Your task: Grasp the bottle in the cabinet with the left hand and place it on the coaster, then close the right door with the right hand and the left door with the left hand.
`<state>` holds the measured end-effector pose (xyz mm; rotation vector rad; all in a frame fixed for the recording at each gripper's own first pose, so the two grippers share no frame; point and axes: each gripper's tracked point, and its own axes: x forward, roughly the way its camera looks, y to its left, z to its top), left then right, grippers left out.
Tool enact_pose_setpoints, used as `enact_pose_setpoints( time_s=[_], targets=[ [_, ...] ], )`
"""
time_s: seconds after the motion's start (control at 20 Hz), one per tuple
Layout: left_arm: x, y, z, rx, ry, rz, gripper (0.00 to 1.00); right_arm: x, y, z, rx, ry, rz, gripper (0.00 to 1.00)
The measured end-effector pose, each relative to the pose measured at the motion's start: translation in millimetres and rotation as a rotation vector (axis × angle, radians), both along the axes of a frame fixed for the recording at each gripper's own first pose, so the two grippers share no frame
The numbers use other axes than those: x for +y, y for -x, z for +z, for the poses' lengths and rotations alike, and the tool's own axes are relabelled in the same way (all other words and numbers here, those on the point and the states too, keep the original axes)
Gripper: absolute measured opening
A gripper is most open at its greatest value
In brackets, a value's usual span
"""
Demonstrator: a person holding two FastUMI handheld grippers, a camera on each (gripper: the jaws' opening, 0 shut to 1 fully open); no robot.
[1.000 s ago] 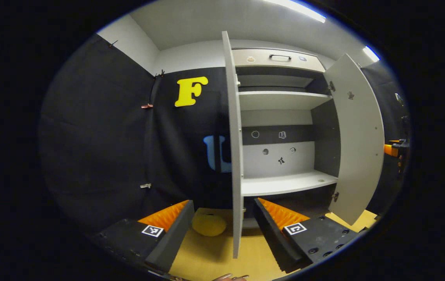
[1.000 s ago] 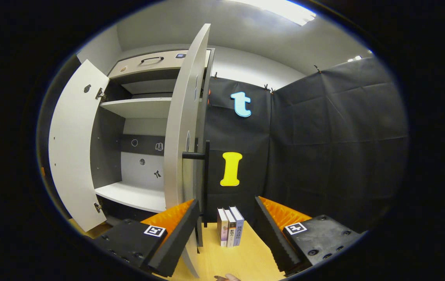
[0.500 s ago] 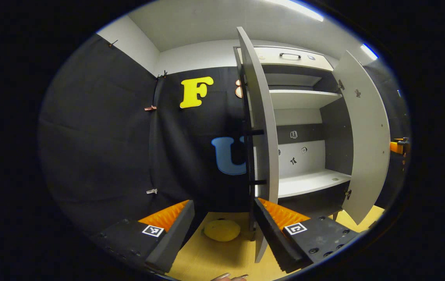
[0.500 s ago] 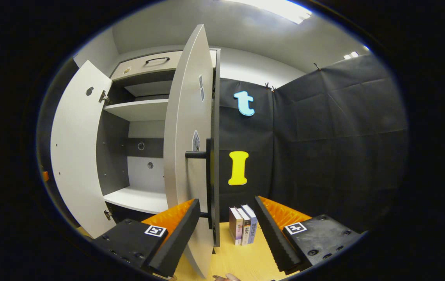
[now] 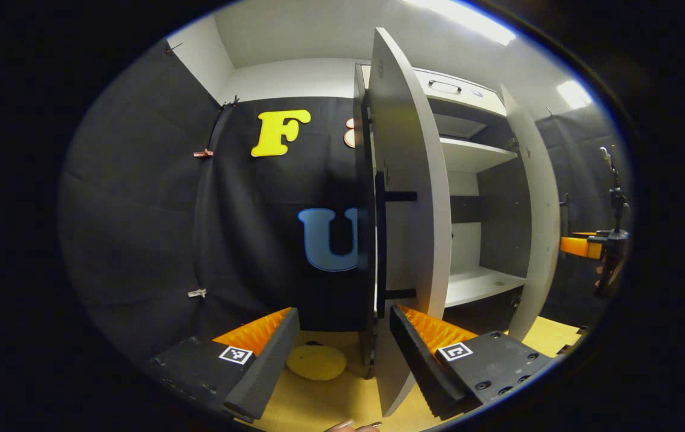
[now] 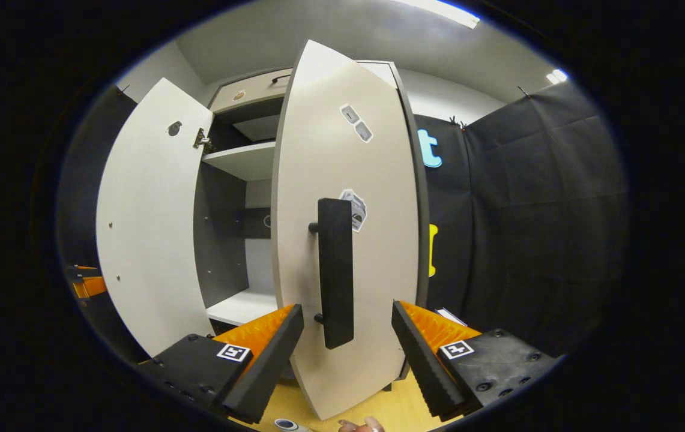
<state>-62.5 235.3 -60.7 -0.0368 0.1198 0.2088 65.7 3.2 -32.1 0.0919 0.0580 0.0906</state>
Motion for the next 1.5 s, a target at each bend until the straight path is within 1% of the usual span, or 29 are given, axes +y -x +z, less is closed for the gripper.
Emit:
enact_pose_setpoints(
  time_s=[0.15, 0.2, 0.3, 0.45, 0.65, 0.8, 0.9, 0.95, 1.0, 1.1, 1.15, 1.2, 1.25, 1.3, 1.35, 1.5],
  targets=[
    [-7.2, -8.0, 1.6, -0.018, 0.024, -0.051, 0.96, -1.3, 3.9, 11.6, -0.039, 0.068, -0.018, 0.98],
    [-7.7, -8.3, 1.9, -0.021, 0.026, -0.065, 0.92, -2.0, 5.4, 12.3, -0.037, 0.083, -0.02, 0.98],
    [-9.6, -10.3, 1.2, -0.018, 0.034, -0.084, 0.92, -5.4, 7.1, 12.2, -0.036, 0.104, -0.034, 0.97],
    [-22.5, -14.7, 3.8, -0.021, -0.002, -0.124, 0.92, -13.3, 10.3, 8.3, -0.021, 0.121, -0.06, 0.97],
    [-53.7, -24.8, 3.1, -0.026, 0.035, -0.182, 0.91, -25.0, 13.5, 8.9, -0.021, 0.121, -0.079, 0.97],
    [-75.1, -38.1, 5.9, -0.026, 0.016, -0.214, 0.91, -34.1, 14.4, 9.5, -0.023, 0.127, -0.066, 0.97],
    [-87.6, -46.1, 7.3, -0.029, 0.009, -0.208, 0.91, -43.2, 12.5, 11.6, -0.033, 0.152, -0.047, 0.98],
    [-94.2, -49.3, 8.1, -0.032, 0.01, -0.199, 0.86, -48.7, 9.6, 12.7, -0.041, 0.166, -0.036, 0.98],
    [-103.0, -52.0, 6.2, -0.032, 0.013, -0.188, 0.91, -53.1, 5.8, 13.8, -0.045, 0.18, -0.021, 0.97],
    [-120.2, -61.4, 5.0, -0.03, 0.019, -0.165, 0.91, -60.2, -2.5, 12.8, -0.042, 0.187, 0.021, 0.97],
    [-128.8, -68.0, 3.8, -0.028, 0.018, -0.155, 0.86, -63.0, -6.5, 12.8, -0.042, 0.181, 0.044, 0.97],
    [-138.6, -75.5, 3.8, -0.025, 0.013, -0.15, 0.91, -65.6, -10.4, 14.1, -0.046, 0.17, 0.066, 0.98],
    [-148.5, -82.5, 2.9, -0.022, 0.007, -0.143, 0.86, -68.3, -13.9, 13.9, -0.048, 0.157, 0.083, 0.98],
    [-161.3, -88.5, 1.6, -0.017, 0.014, -0.144, 0.92, -70.0, -17.1, 13.0, -0.048, 0.144, 0.1, 0.97],
    [-170.7, -91.6, 0.8, -0.015, 0.023, -0.132, 0.94, -71.4, -19.1, 12.8, -0.049, 0.132, 0.118, 0.97],
    [-190.9, -95.9, 2.3, -0.015, 0.01, -0.107, 0.94, -73.0, -21.8, 9.6, -0.047, 0.116, 0.171, 0.98]
  ],
)
